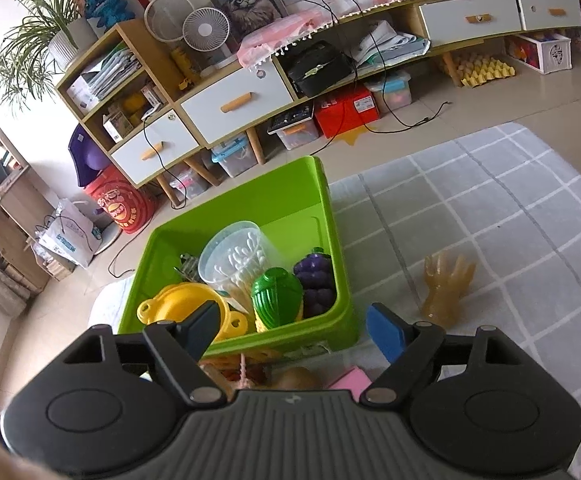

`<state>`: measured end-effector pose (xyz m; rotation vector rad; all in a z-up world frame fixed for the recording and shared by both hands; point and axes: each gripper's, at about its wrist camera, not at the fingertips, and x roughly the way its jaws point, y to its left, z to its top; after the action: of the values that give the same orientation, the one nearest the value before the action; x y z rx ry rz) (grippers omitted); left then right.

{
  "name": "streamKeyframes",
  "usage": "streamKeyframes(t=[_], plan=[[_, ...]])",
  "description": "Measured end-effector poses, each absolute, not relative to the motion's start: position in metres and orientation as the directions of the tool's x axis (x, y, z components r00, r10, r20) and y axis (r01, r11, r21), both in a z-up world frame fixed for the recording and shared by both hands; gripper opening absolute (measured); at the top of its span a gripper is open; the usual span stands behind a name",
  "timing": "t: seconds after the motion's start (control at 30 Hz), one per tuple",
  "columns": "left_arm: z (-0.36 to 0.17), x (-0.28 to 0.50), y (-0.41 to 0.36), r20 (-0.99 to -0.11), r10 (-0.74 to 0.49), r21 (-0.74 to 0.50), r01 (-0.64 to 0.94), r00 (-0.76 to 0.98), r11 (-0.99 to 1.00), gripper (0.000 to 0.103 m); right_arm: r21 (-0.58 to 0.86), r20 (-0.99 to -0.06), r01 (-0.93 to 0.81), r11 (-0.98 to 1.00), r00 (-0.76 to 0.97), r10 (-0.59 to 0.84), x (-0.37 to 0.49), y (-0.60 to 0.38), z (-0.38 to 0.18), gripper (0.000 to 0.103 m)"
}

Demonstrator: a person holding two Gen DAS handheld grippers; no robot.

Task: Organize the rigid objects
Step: 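Withdraw both tools from the bin back toward the toys on the mat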

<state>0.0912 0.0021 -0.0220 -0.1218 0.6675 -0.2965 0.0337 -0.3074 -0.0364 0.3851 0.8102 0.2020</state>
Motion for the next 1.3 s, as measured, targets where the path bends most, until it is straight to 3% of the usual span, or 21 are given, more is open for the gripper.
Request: streamKeyframes(t=[1.3], plan=[[-0.039,0.053,0.037,-0.655,-0.288,-0.127,0.274,0.698,0.953,0.101,0.278,-0.742,-0.023,0.960,0.630,0.230,0.001,-0.342,-0.053,0.062]])
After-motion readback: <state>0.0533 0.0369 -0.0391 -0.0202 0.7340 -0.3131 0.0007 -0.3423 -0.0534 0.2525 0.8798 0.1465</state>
